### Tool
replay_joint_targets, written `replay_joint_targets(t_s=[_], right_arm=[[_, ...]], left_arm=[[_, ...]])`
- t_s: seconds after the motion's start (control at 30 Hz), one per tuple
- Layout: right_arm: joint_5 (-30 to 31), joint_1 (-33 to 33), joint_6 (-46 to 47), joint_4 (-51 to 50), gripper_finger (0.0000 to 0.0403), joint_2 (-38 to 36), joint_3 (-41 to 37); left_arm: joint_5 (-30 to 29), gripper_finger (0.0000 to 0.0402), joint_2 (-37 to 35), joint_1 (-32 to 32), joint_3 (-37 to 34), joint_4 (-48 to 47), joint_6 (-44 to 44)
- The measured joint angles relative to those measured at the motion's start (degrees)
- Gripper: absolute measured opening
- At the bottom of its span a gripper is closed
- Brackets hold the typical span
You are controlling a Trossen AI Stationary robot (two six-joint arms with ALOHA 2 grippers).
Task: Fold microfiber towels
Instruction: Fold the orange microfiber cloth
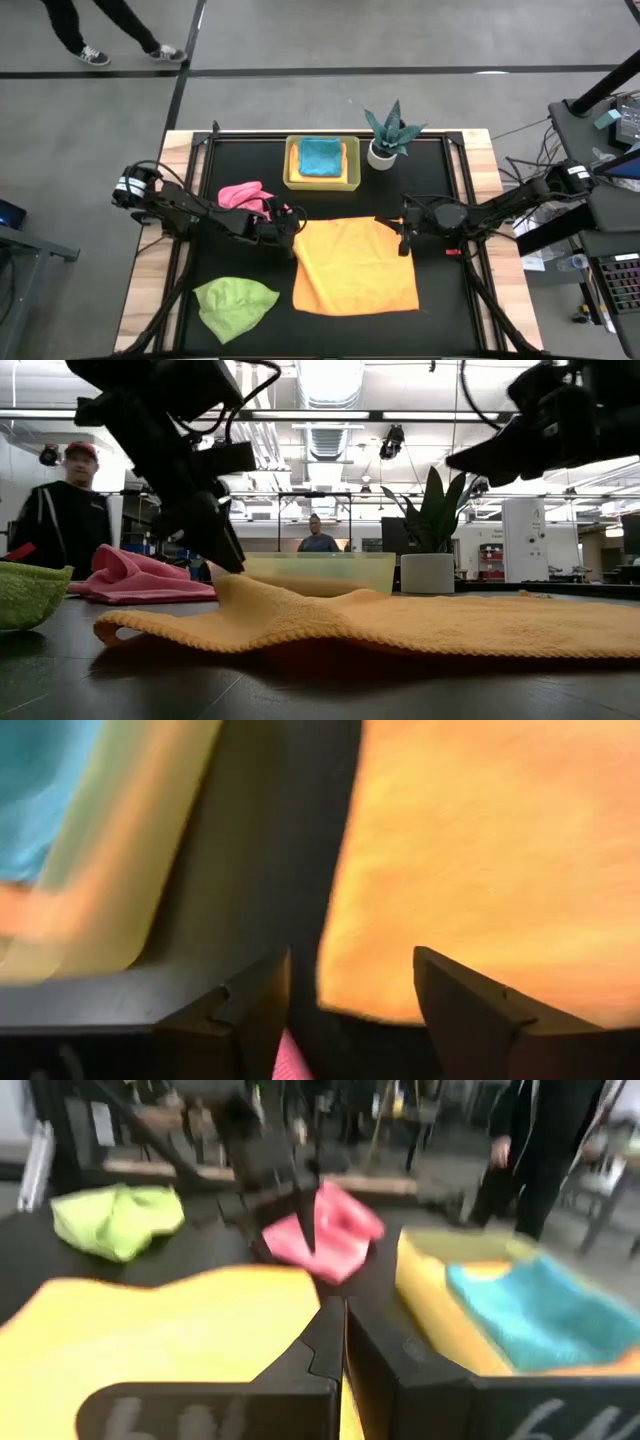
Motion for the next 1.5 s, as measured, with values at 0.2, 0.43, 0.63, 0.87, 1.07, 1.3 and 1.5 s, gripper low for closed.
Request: replay_joint_targets(t_s=[0.2,0.43,0.63,0.87,1.07,1.3,1.5], right_arm=[[0.9,0.0,7.93,-31.06,0.0009,0.39,12.0],[0.96,0.0,14.55,-53.43,0.0009,1.16,20.88],[0.93,0.0,20.89,-56.82,0.0009,1.93,19.44],[0.94,0.0,24.63,-56.66,0.0009,5.35,16.39],[1.5,-0.13,25.6,-56.27,0.0009,11.38,15.95],[2.73,-2.27,26.23,-56.68,0.0009,16.69,16.58],[6.52,-5.77,24.18,-57.52,0.0009,19.24,16.71]], left_arm=[[10.53,0.0192,1.11,0.04,0.04,8.83,6.87],[11.8,0.0143,5.79,0.67,-0.09,14.82,9.01],[11.69,0.0093,10.88,2.04,0.08,18.87,8.7],[11.84,0.0043,12.65,2.55,0.41,20.11,8.59],[11.36,0.0014,12.5,2.99,0.3,20.05,8.74],[11.12,0.0002,12.5,3.95,0.17,20.04,8.75],[7.21,0.0001,12.49,5.15,0.06,19.51,8.76]])
